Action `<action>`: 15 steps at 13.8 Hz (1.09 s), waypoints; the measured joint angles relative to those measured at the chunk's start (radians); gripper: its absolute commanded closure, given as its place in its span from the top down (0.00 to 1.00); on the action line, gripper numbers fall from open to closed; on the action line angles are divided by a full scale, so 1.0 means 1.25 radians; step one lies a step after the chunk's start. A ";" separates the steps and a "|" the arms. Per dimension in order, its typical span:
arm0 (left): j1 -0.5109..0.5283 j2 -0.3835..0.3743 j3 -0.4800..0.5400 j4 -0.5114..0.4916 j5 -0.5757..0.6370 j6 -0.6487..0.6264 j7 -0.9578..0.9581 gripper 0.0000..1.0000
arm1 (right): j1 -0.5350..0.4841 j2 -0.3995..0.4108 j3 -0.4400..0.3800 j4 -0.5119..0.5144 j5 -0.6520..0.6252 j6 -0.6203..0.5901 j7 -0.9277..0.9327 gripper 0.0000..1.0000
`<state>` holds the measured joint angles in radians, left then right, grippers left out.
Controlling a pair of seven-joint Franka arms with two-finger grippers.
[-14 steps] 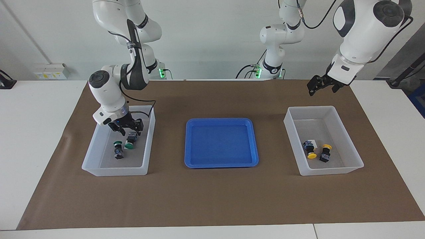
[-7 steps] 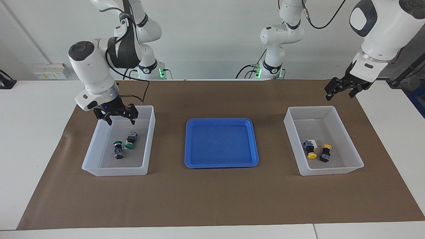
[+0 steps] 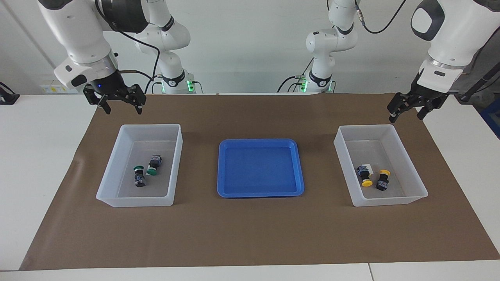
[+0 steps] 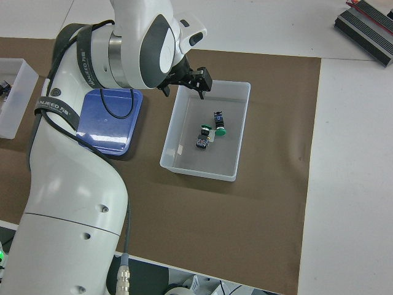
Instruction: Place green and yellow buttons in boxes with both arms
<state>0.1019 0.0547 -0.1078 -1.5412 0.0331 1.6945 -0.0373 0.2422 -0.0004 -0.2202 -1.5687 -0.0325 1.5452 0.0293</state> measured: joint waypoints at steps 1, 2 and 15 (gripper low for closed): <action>-0.001 0.000 0.000 0.000 0.000 -0.001 0.000 1.00 | 0.000 0.002 0.001 0.028 0.001 -0.028 0.000 1.00; -0.002 0.000 -0.001 -0.001 0.000 -0.001 0.000 1.00 | 0.000 0.006 0.001 0.055 0.005 -0.053 0.001 1.00; -0.002 0.000 0.000 -0.004 0.000 -0.001 0.000 1.00 | -0.159 0.021 0.106 0.053 0.014 -0.043 0.008 1.00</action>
<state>0.0999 0.0546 -0.1084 -1.5464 0.0331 1.6933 -0.0373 0.0439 0.0261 -0.0873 -1.5023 -0.0152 1.4920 0.0399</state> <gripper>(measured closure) 0.000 0.000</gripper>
